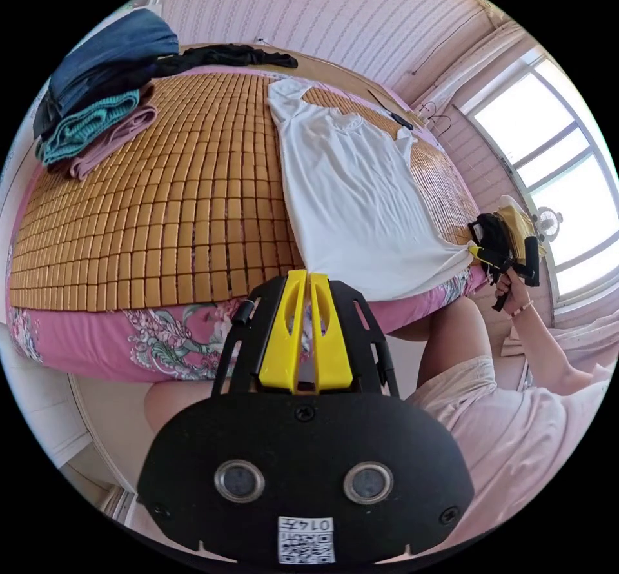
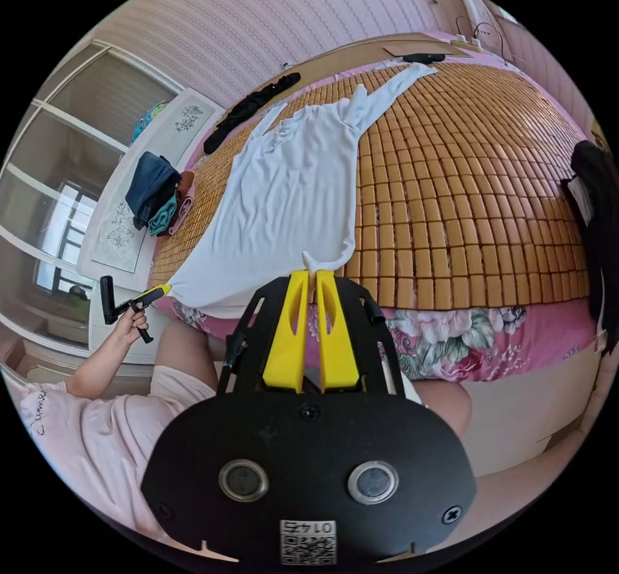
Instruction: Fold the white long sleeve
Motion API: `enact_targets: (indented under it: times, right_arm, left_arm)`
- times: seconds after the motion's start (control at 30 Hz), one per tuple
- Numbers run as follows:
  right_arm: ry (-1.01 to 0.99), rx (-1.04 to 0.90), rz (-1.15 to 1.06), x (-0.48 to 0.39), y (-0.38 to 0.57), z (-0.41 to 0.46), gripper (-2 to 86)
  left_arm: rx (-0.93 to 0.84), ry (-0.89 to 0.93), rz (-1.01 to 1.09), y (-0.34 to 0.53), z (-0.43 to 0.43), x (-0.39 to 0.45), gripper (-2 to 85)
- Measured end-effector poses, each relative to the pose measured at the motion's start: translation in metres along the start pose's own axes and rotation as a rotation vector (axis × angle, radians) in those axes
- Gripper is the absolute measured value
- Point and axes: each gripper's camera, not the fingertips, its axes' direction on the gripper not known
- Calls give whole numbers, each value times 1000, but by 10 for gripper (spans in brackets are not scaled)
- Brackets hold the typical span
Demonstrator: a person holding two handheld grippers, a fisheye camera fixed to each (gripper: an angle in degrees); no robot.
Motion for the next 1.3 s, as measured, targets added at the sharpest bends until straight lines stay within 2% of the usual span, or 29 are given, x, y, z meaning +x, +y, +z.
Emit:
enact_targets:
  times: [0.27,0.5,0.63,0.83,1.03,1.17,1.3]
  right_arm:
    - [142,-43,-62,-12,-11,-7,12]
    - [132,-87,-8,-9,-33,-12,17]
    - [117,-86,30,-5,-44,-19,26]
    - [103,-54,50,-4,-81,-40,56]
    - [197,-126,25,7,-134,-57,41]
    - [266,-89,-40,28,-211,-51,47]
    - [182,22,-32,54,-314,-38,51]
  left_arm:
    - [-53,-7,79,22,26,-37,-10]
    - [-145,-83,254,33,61,-50,-8]
    - [-143,-42,213,34,71,-74,0]
    - [-121,-122,190,28,78,-115,11]
    - [-135,-113,270,-24,117,-133,19]
    - [-141,-98,375,-103,179,-129,22]
    - [-113,-51,426,-204,244,-117,31]
